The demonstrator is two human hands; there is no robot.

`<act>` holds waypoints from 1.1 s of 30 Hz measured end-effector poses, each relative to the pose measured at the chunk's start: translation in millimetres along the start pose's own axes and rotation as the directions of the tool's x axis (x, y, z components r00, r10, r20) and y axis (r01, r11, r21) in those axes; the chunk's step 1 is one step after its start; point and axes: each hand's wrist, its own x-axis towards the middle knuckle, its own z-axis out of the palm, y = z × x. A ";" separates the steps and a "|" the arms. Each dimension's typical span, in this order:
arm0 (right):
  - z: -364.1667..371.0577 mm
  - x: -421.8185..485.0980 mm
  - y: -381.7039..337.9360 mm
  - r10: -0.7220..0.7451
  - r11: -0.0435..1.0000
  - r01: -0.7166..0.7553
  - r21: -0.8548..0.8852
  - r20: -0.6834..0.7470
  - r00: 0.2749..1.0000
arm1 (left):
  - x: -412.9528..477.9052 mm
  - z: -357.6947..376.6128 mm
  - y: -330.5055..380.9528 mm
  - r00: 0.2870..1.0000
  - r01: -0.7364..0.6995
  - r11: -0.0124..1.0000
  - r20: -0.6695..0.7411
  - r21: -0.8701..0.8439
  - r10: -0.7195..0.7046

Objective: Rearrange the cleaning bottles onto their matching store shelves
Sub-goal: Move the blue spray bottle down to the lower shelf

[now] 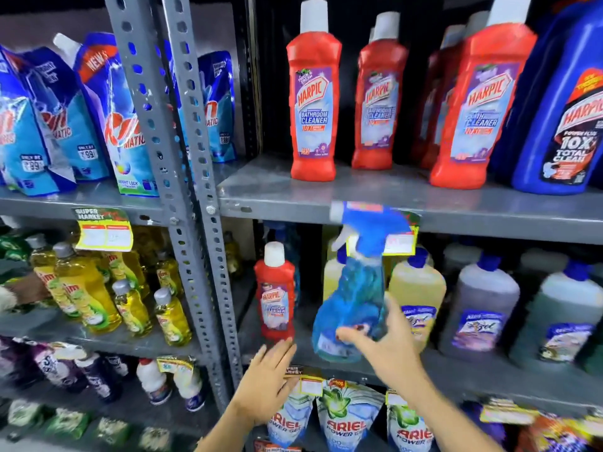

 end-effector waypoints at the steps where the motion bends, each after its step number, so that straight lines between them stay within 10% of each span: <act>1: 3.8 0.4 18.1 0.047 0.998 -0.047 -0.029 0.005 0.999 | -3.3 8.3 -4.3 1.000 0.007 1.000 0.029 0.002 -0.007; 33: 22.8 17.4 128.1 0.200 0.861 -0.197 -0.469 -0.043 0.979 | -10.6 41.7 -10.5 0.999 0.038 0.999 0.017 0.036 -0.038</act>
